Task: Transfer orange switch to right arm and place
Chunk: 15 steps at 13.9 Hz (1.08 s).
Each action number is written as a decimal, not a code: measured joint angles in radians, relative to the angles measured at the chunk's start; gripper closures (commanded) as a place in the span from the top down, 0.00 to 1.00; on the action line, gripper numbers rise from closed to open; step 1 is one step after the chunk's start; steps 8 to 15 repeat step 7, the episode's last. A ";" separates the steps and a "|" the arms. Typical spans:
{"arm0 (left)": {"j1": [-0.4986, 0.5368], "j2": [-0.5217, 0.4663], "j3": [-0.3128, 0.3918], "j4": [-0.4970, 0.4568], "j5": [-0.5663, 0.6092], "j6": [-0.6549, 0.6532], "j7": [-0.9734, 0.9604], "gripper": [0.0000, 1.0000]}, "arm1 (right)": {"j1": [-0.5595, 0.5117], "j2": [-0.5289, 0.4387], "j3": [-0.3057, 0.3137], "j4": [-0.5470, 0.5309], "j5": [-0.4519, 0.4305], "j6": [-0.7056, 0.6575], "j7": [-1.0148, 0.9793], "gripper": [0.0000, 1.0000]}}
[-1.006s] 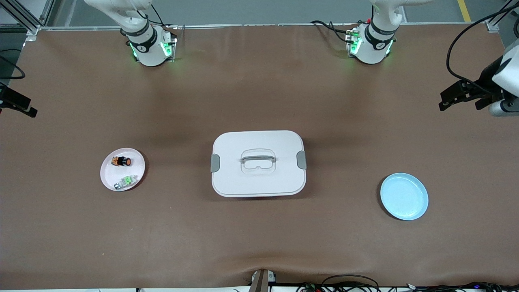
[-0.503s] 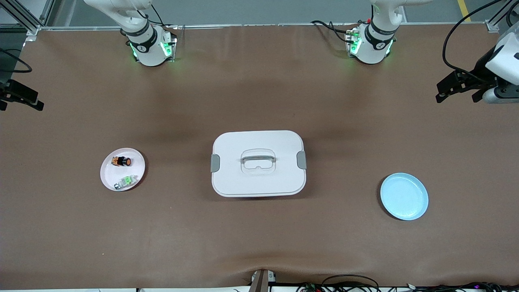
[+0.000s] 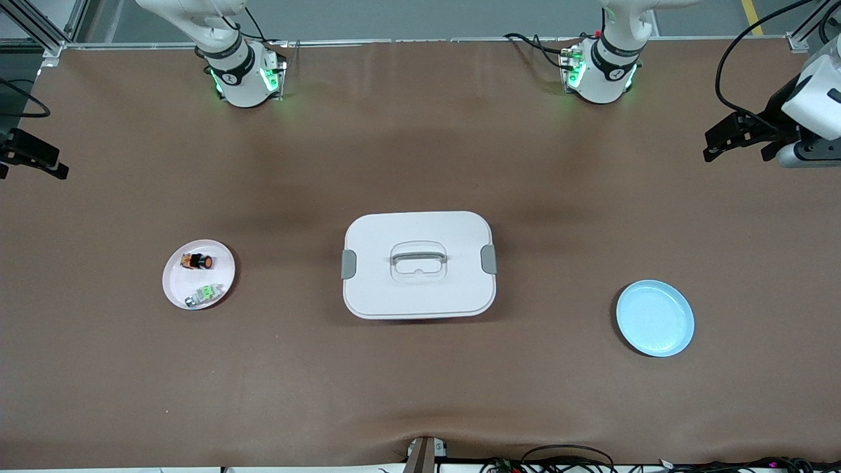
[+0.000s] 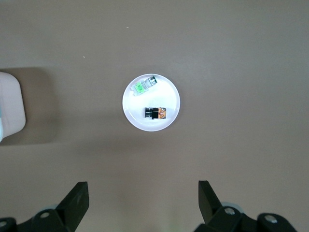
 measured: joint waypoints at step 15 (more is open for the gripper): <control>0.000 0.000 0.000 0.000 0.000 0.000 0.000 1.00 | 0.020 0.000 -0.003 0.029 0.008 -0.004 0.002 1.00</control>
